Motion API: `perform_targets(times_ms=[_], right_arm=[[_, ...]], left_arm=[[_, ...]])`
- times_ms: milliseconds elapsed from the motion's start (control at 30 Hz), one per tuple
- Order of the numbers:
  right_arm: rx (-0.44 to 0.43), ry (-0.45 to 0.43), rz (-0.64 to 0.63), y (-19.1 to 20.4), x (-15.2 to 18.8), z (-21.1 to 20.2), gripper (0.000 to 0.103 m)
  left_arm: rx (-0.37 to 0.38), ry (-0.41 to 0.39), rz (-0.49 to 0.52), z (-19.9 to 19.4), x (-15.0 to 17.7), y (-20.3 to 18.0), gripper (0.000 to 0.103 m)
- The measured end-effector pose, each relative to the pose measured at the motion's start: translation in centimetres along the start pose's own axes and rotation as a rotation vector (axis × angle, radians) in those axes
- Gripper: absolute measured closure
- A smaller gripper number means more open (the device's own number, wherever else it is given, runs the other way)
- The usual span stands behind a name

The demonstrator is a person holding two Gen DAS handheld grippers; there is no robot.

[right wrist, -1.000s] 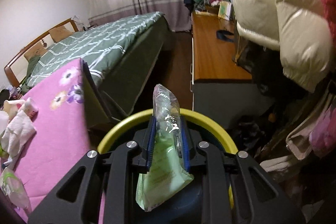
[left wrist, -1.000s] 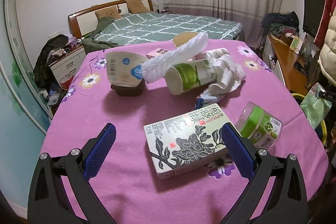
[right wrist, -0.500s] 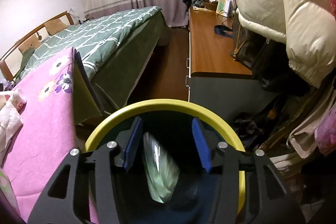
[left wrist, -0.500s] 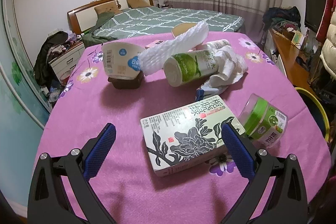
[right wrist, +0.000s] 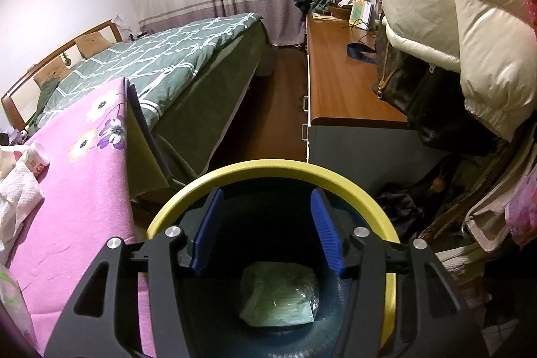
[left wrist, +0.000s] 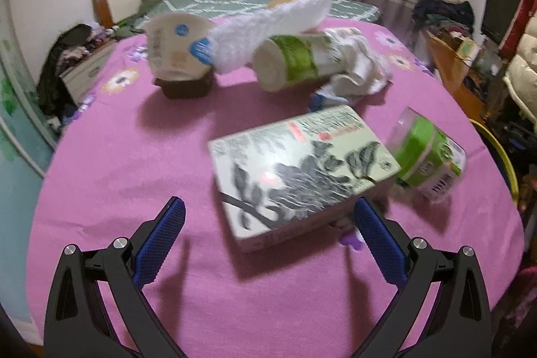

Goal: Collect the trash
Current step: 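Grasp the white-and-black printed tea box with the left gripper and lift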

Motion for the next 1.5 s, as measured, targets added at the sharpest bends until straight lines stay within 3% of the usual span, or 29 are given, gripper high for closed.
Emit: perform_targets(times_ms=[300, 433, 533, 667, 833, 900, 967, 1100, 1233, 1400, 1467, 1500], right_arm=[[-0.015, -0.008, 0.005, 0.1, 0.0, -0.4, 0.049], [-0.019, -0.01, 0.007, 0.3, 0.1, -0.5, 0.047], [-0.024, -0.005, 0.008, 0.5, 0.1, -0.5, 0.046], [-0.026, -0.005, 0.008, 0.6, 0.2, -0.5, 0.046], [-0.031, -0.007, 0.003, 1.0, 0.2, -0.5, 0.046], [-0.031, -0.008, 0.005, 1.1, 0.2, -0.6, 0.045], [-0.032, -0.009, 0.011, 1.0, 0.2, -0.6, 0.044], [-0.032, -0.008, 0.01, 0.9, 0.2, -0.6, 0.043], [-0.031, -0.009, 0.011, 1.0, 0.2, -0.6, 0.043], [-0.032, -0.008, 0.011, 1.0, 0.2, -0.6, 0.043], [-0.035, -0.007, 0.009, 1.0, 0.3, -0.6, 0.043], [-0.037, -0.007, 0.008, 1.1, 0.3, -0.7, 0.043]], left_arm=[[0.167, 0.031, 0.111, -0.8, 1.5, -4.2, 0.004], [0.113, -0.018, 0.081, -1.3, 0.1, -2.2, 0.004], [0.12, 0.005, 0.069, -0.8, 0.0, -1.4, 0.004], [0.269, 0.072, 0.093, -0.5, 1.2, -3.3, 0.004], [0.406, 0.063, 0.159, -2.6, 1.5, -5.8, 0.004], [0.369, 0.029, 0.156, -3.1, 0.5, -4.9, 0.004], [0.277, 0.006, 0.168, -2.7, -0.7, -3.8, 0.004], [0.193, 0.031, 0.243, -0.3, -1.9, -3.8, 0.004], [0.171, 0.072, 0.304, 2.2, -2.3, -3.7, 0.004], [0.209, 0.109, 0.291, 4.3, -2.1, -3.1, 0.004], [0.214, 0.098, 0.28, 4.4, -2.3, -2.9, 0.01], [0.221, 0.091, 0.277, 4.2, -2.3, -2.8, 0.019]])
Point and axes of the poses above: each gripper's, at about its wrist camera, not at the fingertips, and z roughly the way its jaws point, y to its left, x to its underside, the point moved 6 cm from there along z, roughly the way its jaws point, and after that the axes turned 4 degrees about x, right-handed, at the moved point
